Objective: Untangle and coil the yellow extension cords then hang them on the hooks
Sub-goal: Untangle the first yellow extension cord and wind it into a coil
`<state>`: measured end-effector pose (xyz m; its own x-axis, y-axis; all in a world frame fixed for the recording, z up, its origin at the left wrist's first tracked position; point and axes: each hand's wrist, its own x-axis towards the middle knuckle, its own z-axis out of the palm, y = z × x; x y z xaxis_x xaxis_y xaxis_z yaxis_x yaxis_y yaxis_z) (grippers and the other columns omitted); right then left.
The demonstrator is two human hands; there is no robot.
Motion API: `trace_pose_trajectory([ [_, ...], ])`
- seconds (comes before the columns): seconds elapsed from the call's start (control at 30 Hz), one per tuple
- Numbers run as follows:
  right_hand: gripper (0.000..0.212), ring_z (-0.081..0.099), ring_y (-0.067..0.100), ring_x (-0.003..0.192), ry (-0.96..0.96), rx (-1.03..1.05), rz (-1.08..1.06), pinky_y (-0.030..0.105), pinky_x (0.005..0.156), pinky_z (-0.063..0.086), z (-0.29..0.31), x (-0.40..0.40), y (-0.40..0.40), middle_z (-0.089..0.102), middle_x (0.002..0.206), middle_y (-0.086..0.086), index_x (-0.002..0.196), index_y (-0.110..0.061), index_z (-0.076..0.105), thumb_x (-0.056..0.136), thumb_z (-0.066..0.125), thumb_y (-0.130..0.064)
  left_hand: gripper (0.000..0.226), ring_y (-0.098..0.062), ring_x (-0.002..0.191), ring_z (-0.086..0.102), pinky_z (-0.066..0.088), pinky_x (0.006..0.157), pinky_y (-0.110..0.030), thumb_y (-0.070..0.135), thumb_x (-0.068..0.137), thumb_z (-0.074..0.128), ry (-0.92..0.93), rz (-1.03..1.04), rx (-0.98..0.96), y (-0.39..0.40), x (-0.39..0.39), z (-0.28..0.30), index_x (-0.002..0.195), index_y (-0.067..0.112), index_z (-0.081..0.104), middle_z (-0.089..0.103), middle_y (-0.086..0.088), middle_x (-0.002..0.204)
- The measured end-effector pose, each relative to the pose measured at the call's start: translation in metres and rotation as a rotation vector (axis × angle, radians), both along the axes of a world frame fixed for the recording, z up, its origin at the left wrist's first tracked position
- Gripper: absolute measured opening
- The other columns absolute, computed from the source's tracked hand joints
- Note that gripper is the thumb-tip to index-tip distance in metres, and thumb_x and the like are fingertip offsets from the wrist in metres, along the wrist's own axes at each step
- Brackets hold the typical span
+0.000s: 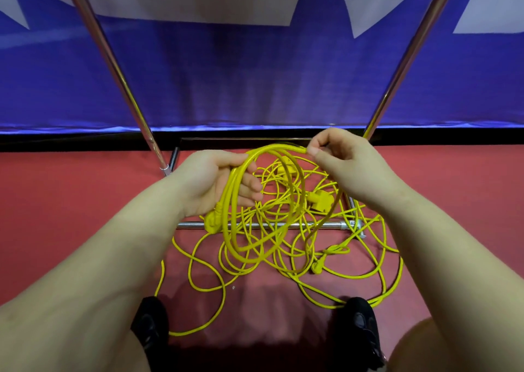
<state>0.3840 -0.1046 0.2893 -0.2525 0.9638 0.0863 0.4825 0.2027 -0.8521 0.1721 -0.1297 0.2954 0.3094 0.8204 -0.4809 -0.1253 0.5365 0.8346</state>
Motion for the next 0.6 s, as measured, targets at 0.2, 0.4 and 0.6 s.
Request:
trace_pose_trajectory([
  [0.2,0.010,0.038,0.005,0.049,-0.105,0.006,0.080,0.018,0.048,0.034,-0.001,-0.003,-0.004,0.046,0.057,-0.009,0.079,-0.023,0.057,0.088,0.061,-0.024,0.027,-0.011,0.043,0.060,0.047,0.046,-0.023,0.023,0.094,0.041,0.141,-0.051,0.034,-0.007,0.003,-0.002,0.075,0.008,0.054,0.060,0.001,0.047],
  [0.4,0.015,0.043,0.006,0.046,-0.263,0.066,0.036,0.016,0.047,0.033,-0.001,-0.006,-0.006,0.050,0.057,-0.007,0.081,-0.020,0.060,0.085,0.065,-0.034,0.025,-0.006,0.033,0.041,0.036,0.039,-0.018,0.023,0.092,0.045,0.161,-0.057,0.054,-0.007,0.003,-0.007,0.071,0.010,0.049,0.045,0.005,0.040],
  [0.6,0.053,0.062,0.027,0.080,-0.538,-0.236,0.121,0.037,0.078,0.048,-0.010,-0.008,-0.010,0.067,0.085,0.016,0.086,-0.006,0.065,0.087,0.047,-0.056,0.028,-0.002,0.032,0.027,0.028,0.036,-0.015,0.022,0.099,0.035,0.072,0.004,0.198,-0.001,-0.002,-0.011,0.075,0.011,0.046,0.033,0.010,0.041],
])
